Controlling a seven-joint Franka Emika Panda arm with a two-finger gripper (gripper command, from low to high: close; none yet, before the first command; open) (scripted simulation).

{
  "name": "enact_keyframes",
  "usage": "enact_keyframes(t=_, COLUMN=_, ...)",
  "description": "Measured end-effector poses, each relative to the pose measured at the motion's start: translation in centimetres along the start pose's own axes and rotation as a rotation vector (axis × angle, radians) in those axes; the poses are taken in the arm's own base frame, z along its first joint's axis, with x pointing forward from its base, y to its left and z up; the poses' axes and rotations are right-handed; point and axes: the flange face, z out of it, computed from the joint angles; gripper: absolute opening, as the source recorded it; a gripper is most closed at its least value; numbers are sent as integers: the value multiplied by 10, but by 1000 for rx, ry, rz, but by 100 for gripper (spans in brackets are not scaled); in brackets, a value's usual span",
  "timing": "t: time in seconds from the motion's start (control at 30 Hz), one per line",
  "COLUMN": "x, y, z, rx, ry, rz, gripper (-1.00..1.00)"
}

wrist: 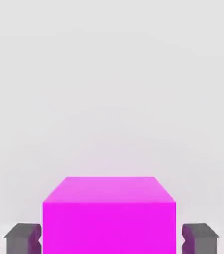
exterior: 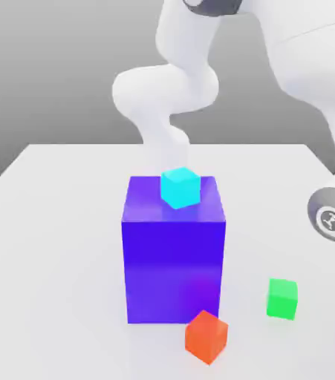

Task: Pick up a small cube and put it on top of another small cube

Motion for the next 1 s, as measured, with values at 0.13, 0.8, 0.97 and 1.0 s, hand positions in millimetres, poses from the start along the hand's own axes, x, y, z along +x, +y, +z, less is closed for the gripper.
enact_keyframes(t=0.13, x=0, y=0, z=-10, rx=0, ry=-1, rz=-1, gripper=-100)
enact_keyframes(t=0.8, x=-145, y=46, z=-84, rx=-1, ry=-1, rz=81, gripper=-100)
enact_keyframes(t=0.97, x=-147, y=46, z=-53, rx=-1, ry=-1, rz=80, gripper=100)
enact_keyframes(t=1.0, x=-147, y=46, z=-53, rx=-1, ry=-1, rz=80, gripper=100)
